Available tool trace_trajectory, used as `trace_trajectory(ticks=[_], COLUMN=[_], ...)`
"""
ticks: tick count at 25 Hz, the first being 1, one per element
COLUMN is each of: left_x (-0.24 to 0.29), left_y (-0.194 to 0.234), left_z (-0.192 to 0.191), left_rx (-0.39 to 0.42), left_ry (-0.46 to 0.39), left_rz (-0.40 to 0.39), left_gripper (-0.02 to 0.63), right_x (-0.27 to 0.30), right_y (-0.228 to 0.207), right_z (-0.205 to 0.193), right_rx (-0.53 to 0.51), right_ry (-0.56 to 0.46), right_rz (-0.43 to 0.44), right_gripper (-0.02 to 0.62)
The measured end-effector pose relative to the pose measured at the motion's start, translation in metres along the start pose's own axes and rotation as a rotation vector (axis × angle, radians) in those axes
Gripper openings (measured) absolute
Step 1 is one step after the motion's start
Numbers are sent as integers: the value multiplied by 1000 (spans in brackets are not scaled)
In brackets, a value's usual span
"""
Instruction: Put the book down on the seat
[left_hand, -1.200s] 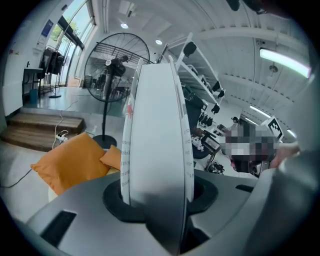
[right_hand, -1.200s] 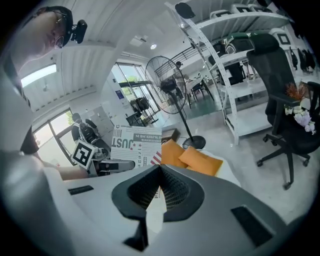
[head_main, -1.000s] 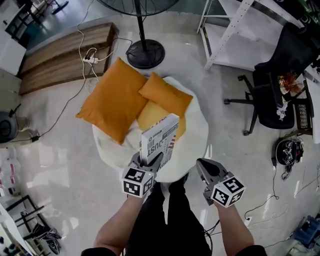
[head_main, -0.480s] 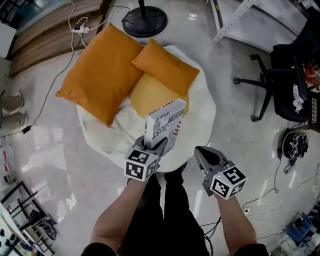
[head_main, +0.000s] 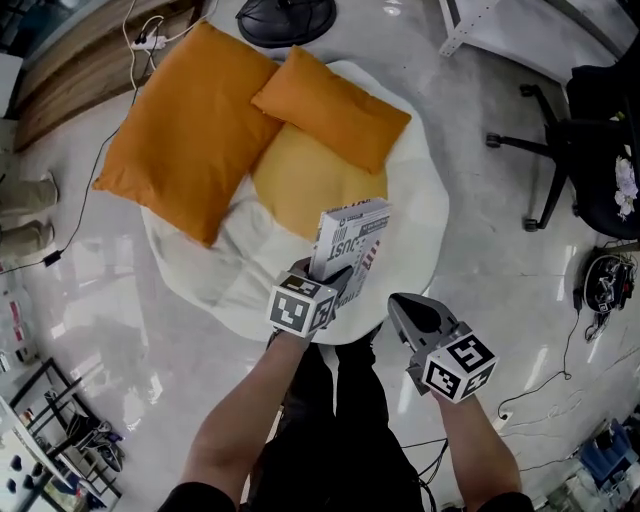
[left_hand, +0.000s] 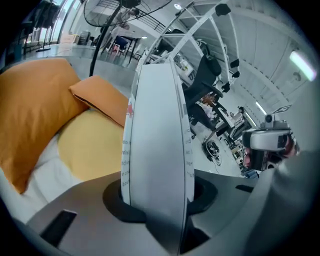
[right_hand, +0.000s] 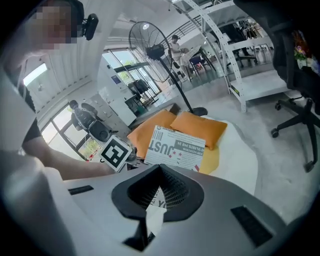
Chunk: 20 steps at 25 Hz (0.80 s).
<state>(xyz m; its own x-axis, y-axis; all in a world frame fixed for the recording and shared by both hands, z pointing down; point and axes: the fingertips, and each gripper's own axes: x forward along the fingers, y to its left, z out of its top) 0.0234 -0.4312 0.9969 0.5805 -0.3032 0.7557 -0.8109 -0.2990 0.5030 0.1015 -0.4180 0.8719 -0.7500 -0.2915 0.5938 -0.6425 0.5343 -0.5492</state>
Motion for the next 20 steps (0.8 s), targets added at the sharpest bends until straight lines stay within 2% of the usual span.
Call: trace_trajectory(ticks=[12, 18, 20], left_x=[64, 82, 85], left_y=[21, 38, 46], left_z=[-4, -1, 2], left_rx=[71, 50, 52], left_ry=[110, 150, 155], left_rz=[29, 59, 79], left_gripper=[164, 184, 213], right_x=[16, 21, 22], right_y=[-34, -46, -49], right_z=[-24, -39, -41], right_rx=[10, 24, 29], right_ry=[28, 54, 60], right_rz=[9, 16, 19], right_gripper=[9, 9, 9])
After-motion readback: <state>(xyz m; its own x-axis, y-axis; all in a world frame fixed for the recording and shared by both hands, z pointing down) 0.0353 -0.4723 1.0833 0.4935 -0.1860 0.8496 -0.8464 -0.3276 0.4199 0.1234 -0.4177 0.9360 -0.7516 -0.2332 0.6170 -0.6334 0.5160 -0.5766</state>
